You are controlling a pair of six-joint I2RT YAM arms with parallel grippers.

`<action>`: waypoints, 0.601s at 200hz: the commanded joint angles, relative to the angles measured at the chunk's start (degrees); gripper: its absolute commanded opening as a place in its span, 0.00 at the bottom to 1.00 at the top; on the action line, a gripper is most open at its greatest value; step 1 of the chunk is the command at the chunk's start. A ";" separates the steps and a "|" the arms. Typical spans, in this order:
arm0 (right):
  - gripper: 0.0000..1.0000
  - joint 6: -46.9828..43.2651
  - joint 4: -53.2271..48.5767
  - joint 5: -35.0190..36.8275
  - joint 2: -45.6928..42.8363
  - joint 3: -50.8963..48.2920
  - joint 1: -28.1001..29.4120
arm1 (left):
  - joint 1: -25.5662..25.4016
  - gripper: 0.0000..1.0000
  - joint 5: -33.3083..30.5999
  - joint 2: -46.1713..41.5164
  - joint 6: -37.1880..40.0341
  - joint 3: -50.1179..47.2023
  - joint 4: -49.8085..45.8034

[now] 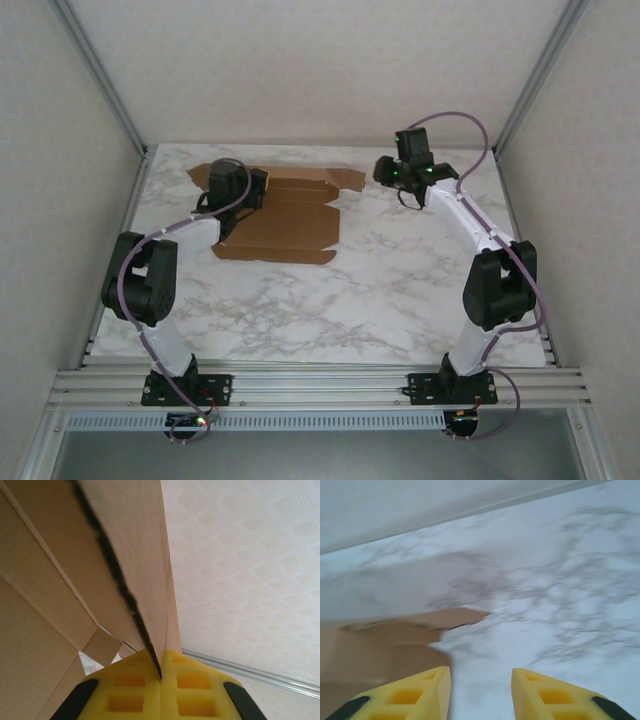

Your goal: Fold the paper box

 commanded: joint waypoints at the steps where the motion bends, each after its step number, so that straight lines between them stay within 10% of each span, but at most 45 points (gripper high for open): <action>1: 0.34 -4.79 6.57 3.74 3.99 -0.49 -2.49 | 0.01 0.00 -0.04 1.40 0.53 1.15 -3.38; 120: 0.25 -34.18 23.38 -13.87 20.62 3.46 -0.16 | 0.14 0.00 2.13 1.77 -0.19 0.74 -3.73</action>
